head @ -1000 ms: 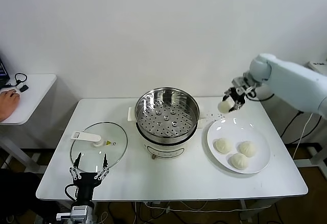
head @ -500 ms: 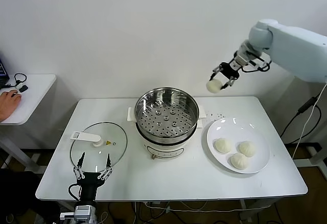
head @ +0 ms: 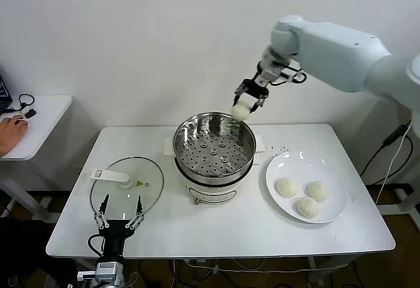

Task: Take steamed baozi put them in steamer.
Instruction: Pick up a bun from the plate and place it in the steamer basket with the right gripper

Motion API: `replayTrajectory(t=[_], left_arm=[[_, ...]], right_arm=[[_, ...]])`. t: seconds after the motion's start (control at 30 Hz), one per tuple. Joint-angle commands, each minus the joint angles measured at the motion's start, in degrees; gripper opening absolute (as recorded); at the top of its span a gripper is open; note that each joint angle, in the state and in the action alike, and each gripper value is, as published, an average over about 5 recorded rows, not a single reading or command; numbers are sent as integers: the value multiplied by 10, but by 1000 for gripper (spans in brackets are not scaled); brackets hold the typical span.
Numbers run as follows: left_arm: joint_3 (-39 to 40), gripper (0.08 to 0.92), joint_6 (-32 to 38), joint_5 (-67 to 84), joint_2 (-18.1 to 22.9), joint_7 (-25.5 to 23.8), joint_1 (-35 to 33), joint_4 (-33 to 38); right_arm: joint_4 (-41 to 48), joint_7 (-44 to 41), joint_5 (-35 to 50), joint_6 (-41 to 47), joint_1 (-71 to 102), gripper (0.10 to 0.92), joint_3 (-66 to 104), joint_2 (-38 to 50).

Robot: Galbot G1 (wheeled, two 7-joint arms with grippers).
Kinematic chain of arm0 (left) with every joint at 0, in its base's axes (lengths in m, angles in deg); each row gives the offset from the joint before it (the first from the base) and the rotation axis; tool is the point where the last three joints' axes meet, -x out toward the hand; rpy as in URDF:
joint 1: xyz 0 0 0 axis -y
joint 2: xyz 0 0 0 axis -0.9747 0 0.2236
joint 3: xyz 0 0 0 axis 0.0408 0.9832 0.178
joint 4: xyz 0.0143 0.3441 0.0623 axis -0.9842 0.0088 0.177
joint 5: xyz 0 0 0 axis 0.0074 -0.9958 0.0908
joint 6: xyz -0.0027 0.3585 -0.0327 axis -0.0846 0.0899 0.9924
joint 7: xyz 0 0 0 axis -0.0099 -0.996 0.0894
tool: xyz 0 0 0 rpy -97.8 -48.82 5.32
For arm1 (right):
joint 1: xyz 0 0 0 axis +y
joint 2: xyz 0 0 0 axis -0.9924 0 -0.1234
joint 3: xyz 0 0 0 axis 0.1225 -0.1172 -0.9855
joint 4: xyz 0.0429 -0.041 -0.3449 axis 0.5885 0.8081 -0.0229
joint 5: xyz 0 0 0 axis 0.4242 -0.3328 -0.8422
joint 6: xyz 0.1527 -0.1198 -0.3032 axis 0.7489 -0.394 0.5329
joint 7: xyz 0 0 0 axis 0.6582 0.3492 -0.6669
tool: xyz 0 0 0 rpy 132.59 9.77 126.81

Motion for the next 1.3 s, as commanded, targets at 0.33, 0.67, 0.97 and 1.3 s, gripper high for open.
replayTrajectory(t=[0.33, 0.67, 0.97, 1.3], left_arm=[[2, 823, -4, -1, -3, 1, 4, -4], [-1, 823, -2, 0, -2, 2, 3, -7], [0, 823, -1, -1, 0, 2, 7, -10], [-2, 823, -2, 0, 0, 3, 7, -11]], right_arm=[[117, 7, -107, -28, 135, 594, 100, -113], [168, 7, -150, -28, 156, 594, 130, -142], [187, 7, -174, -28, 154, 594, 145, -150], [177, 5, -179, -28, 153, 602, 141, -143]])
